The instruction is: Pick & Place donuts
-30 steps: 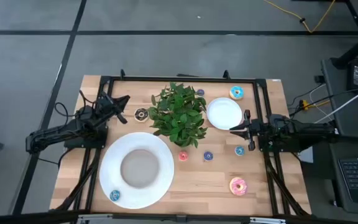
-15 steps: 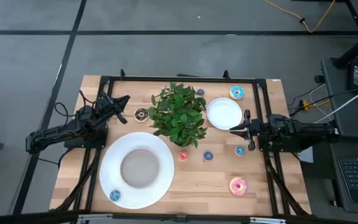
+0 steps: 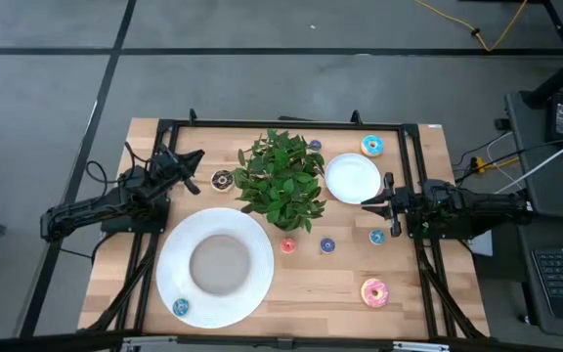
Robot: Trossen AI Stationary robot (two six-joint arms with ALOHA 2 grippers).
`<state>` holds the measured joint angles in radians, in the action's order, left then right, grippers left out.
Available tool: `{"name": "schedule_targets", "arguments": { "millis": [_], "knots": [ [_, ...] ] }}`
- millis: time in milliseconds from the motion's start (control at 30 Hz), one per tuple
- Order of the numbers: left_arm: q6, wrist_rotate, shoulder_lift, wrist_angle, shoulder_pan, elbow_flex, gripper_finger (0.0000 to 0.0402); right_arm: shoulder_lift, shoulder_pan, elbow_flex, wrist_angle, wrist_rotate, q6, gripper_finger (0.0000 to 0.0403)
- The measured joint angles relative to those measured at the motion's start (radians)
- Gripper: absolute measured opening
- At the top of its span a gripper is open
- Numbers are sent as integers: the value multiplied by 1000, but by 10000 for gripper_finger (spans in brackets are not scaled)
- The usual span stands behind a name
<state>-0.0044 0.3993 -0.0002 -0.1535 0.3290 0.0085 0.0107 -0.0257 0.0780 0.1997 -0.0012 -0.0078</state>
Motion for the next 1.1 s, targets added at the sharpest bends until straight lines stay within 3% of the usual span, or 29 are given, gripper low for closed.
{"name": "schedule_targets", "arguments": {
  "millis": [1100],
  "knots": [
    [0,0,0,0,0,0,27,0,0,0,0,0,0,63]
  ]
}}
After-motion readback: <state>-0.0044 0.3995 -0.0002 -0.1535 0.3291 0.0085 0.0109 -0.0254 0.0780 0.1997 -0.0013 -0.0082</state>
